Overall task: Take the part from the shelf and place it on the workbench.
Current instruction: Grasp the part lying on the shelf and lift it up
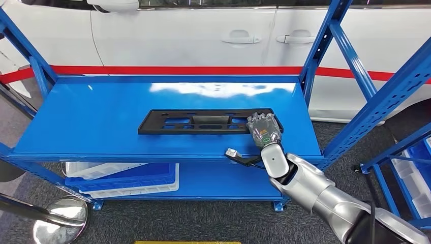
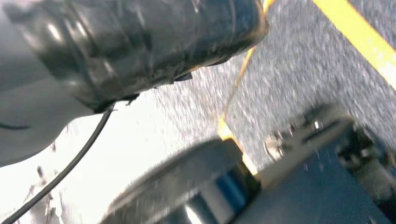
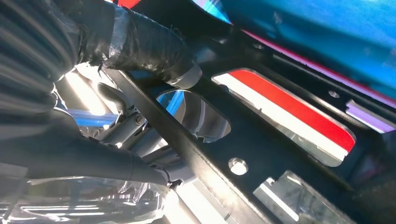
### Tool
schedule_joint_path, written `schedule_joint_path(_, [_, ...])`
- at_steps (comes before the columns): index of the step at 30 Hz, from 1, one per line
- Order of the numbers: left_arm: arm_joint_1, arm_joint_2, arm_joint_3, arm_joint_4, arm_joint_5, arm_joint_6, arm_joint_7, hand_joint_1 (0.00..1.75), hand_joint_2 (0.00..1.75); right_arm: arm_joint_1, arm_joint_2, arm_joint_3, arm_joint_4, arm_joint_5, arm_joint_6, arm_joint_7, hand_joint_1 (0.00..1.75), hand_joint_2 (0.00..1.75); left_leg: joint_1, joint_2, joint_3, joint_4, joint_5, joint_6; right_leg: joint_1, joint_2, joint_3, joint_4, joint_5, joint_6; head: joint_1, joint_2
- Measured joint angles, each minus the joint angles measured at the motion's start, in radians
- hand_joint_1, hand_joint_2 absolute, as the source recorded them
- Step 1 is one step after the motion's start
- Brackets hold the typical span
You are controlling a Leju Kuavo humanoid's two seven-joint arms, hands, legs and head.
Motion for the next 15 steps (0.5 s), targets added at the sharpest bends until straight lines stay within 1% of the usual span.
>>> schedule_joint_path(2, [0.0, 0.0, 0.0, 0.0, -0.005, -0.001, 0.001, 0.0, 0.0, 0.002, 0.0, 0.0, 0.0, 0.002, -0.003, -0.001, 1.75, 1.75, 0.0, 0.0, 0.0, 0.0, 0.0, 0.0, 0.0, 0.0, -0.008, 0.018, -0.007, 0.001, 0.0, 0.0])
schedule_joint_path(4, [0.0, 0.0, 0.0, 0.0, -0.019, -0.006, 0.003, 0.0, 0.0, 0.009, -0.003, 0.0, 0.0, 0.008, -0.018, -0.003, 1.75, 1.75, -0.001, 0.0, -0.001, 0.001, -0.001, 0.002, -0.001, 0.0, -0.03, 0.068, -0.022, 0.003, 0.0, 0.0])
schedule_joint_path(5, [0.0, 0.0, 0.0, 0.0, -0.034, -0.008, 0.0, 0.0, 0.0, 0.02, -0.007, -0.002, -0.003, 0.01, -0.07, 0.0, 1.75, 1.75, 0.0, 0.0, -0.002, 0.009, -0.006, 0.0, -0.004, -0.001, -0.011, 0.031, 0.006, 0.006, 0.0, 0.0])
schedule_joint_path(6, [0.0, -0.001, 0.0, 0.0, -0.048, -0.008, -0.007, 0.0, 0.0, 0.031, -0.013, -0.007, -0.009, 0.011, -0.136, 0.007, 1.75, 1.75, -0.001, -0.001, -0.006, 0.021, -0.013, -0.004, -0.005, -0.002, 0.015, -0.022, 0.032, 0.008, 0.001, 0.0])
schedule_joint_path(8, [0.0, -0.002, 0.0, 0.0, -0.075, 0.003, -0.031, 0.0, 0.0, 0.059, -0.028, -0.024, -0.035, 0.015, -0.303, 0.03, 1.75, 1.75, -0.002, -0.003, -0.018, 0.046, -0.025, -0.013, -0.008, -0.001, 0.075, -0.147, 0.091, 0.004, 0.003, 0.0])
schedule_joint_path(10, [0.0, -0.002, 0.0, 0.0, -0.09, 0.022, -0.053, 0.0, 0.0, 0.08, -0.042, -0.046, -0.074, 0.033, -0.39, 0.049, 1.75, 1.75, -0.003, -0.005, -0.026, 0.053, -0.026, -0.017, -0.005, 0.0, 0.073, -0.148, 0.088, -0.007, 0.002, 0.0])
schedule_joint_path(11, [0.001, -0.002, 0.0, 0.0, -0.095, 0.028, -0.06, 0.0, 0.0, 0.088, -0.05, -0.057, -0.098, 0.042, -0.411, 0.055, 1.75, 1.75, -0.001, -0.005, -0.029, 0.057, -0.03, -0.02, -0.005, 0.0, 0.073, -0.15, 0.089, -0.012, 0.003, 0.0])
schedule_joint_path(12, [0.002, -0.002, 0.0, 0.0, -0.099, 0.033, -0.064, 0.0, 0.0, 0.092, -0.057, -0.066, -0.12, 0.048, -0.419, 0.058, 1.75, 1.75, 0.0, -0.005, -0.035, 0.07, -0.04, -0.026, -0.007, -0.001, 0.074, -0.152, 0.091, -0.017, 0.002, 0.0])
schedule_joint_path(14, [0.001, -0.003, 0.0, 0.0, -0.103, 0.038, -0.068, 0.0, 0.0, 0.097, -0.07, -0.083, -0.16, 0.053, -0.42, 0.061, 1.75, 1.75, 0.005, -0.004, -0.064, 0.135, -0.08, -0.039, -0.01, -0.001, 0.076, -0.155, 0.093, -0.024, 0.0, 0.0])
schedule_joint_path(15, [0.001, -0.003, 0.0, 0.0, -0.104, 0.041, -0.069, 0.0, 0.0, 0.1, -0.075, -0.09, -0.177, 0.057, -0.427, 0.064, 1.75, 1.75, 0.007, -0.003, -0.095, 0.201, -0.111, -0.045, -0.01, -0.001, 0.076, -0.156, 0.092, -0.026, -0.001, 0.0])
